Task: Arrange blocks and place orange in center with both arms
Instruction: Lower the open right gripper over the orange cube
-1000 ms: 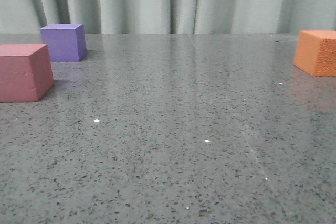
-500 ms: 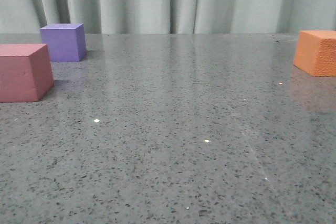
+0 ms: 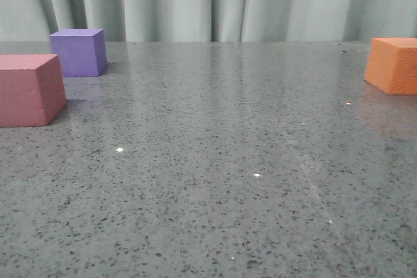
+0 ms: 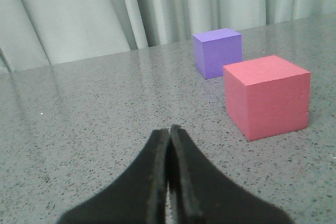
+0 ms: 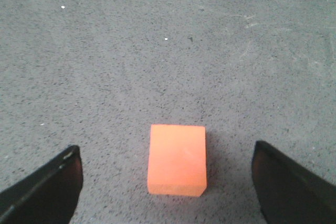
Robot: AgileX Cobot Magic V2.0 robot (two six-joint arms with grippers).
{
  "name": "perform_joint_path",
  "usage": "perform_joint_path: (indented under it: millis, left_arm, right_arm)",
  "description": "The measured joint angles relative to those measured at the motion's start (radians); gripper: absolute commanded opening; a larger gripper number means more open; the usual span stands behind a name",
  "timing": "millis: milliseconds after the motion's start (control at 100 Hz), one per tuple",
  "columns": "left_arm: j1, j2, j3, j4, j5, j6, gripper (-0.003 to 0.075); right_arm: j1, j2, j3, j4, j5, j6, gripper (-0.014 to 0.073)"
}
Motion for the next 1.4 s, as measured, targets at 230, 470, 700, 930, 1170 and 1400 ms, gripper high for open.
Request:
perform_joint_path:
  millis: [230,470,700,930,1170,1400]
  left_arm:
    - [0.0,0.0,0.0,0.0,0.0,0.0,-0.0019]
    - [0.0,0.0,0.0,0.0,0.0,0.0,-0.0019]
    - [0.0,0.0,0.0,0.0,0.0,0.0,-0.0019]
    - [0.0,0.0,0.0,0.0,0.0,0.0,-0.0019]
    - [0.0,0.0,0.0,0.0,0.0,0.0,-0.0019]
    - [0.0,0.0,0.0,0.0,0.0,0.0,-0.0019]
  right_arm:
    - [0.0,0.15,-0.059,-0.024,0.007,0.0,0.0645]
    - [0.0,0.251,-0.061,-0.024,0.016,-0.002,0.0645]
    - [-0.018,0.294,-0.061,-0.024,0.016,-0.002,0.0645]
    - [-0.018,0.328,-0.063,-0.024,0.016,-0.002,0.0645]
    - [-0.018,0.37,-0.063,-0.024,0.016,-0.002,0.0645]
    - [-0.018,0.395,-0.063,-0.022,0.016,0.001,0.0645]
